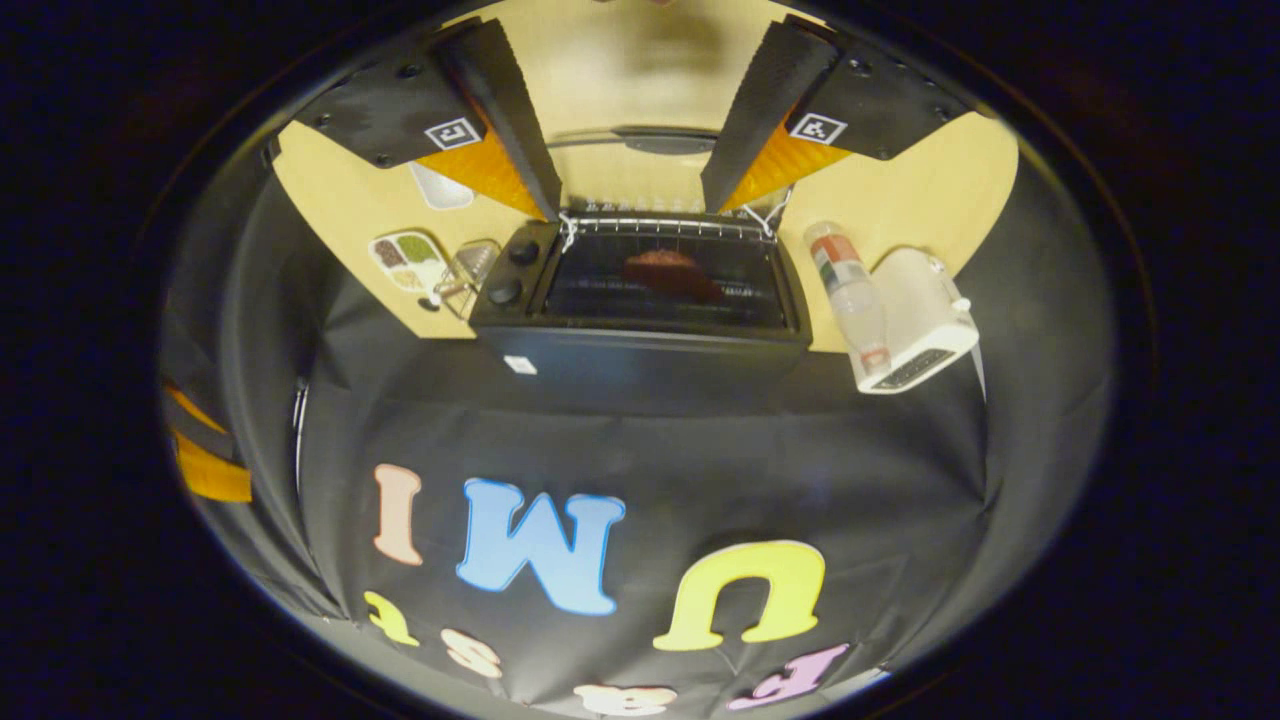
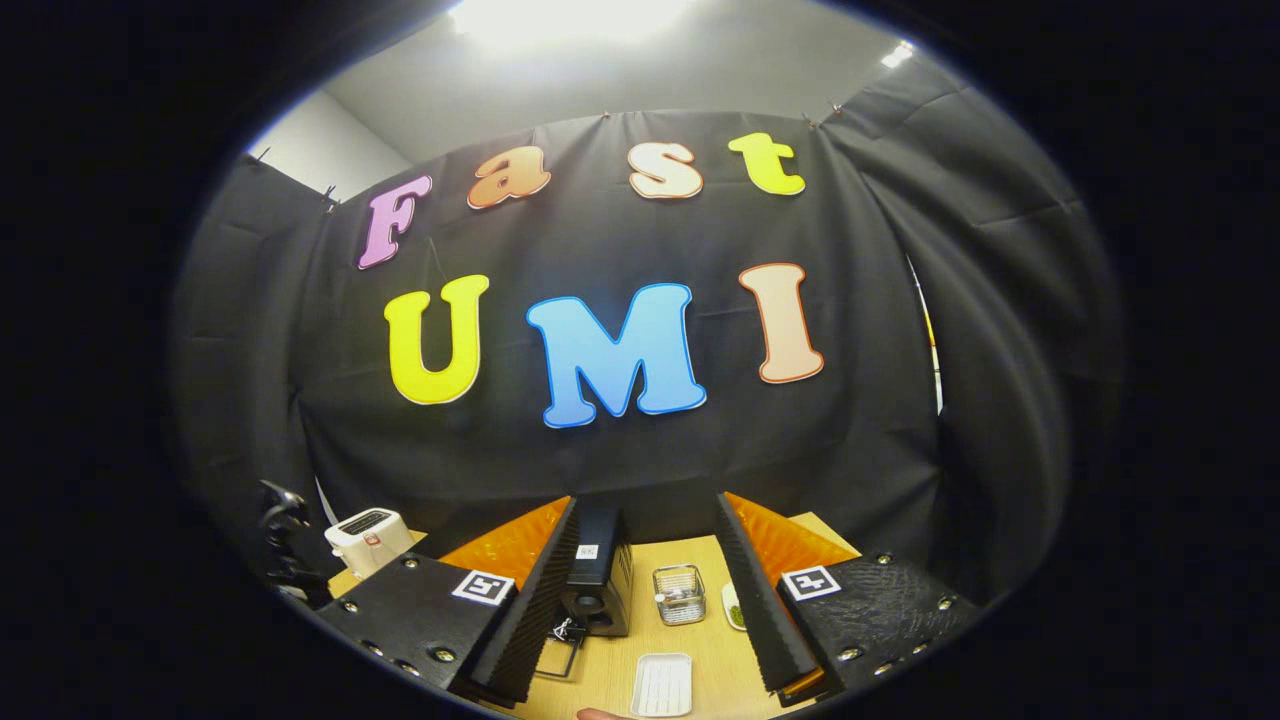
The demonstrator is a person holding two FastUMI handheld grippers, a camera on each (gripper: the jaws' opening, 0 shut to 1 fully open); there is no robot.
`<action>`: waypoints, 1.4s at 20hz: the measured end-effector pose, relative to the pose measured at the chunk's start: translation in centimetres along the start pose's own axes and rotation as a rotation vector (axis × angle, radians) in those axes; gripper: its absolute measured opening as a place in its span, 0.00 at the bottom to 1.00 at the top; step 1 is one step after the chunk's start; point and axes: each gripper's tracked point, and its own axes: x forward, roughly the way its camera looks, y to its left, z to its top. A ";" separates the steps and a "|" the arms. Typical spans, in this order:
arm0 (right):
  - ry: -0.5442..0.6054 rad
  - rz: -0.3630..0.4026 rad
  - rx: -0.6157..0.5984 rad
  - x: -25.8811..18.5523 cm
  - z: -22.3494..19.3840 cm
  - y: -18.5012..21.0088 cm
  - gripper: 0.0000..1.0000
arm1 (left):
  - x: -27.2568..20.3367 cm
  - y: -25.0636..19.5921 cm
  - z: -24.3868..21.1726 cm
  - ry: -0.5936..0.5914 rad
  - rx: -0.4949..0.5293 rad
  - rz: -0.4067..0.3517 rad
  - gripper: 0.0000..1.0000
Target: Open the electric oven with the left hand, put the food in, and close the electric oven.
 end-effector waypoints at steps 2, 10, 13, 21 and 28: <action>0.010 -0.008 -0.002 -0.1 -0.3 -0.6 0.82 | 1.2 0.4 -2.5 0.064 0.002 0.002 0.99; 0.054 -0.045 -0.011 0.0 -1.7 -2.2 0.82 | 4.5 2.6 -10.3 0.298 0.010 0.032 0.99; 0.065 -0.049 -0.017 0.1 -2.1 -2.1 0.82 | 5.4 3.5 -12.4 0.381 0.026 0.053 0.96; 0.073 -0.072 -0.015 0.9 -2.1 -2.5 0.82 | 7.9 3.0 -14.4 0.483 0.017 0.026 0.99; 0.078 -0.068 -0.021 1.2 -2.2 -1.8 0.82 | 9.2 3.3 -14.9 0.523 0.008 0.023 0.96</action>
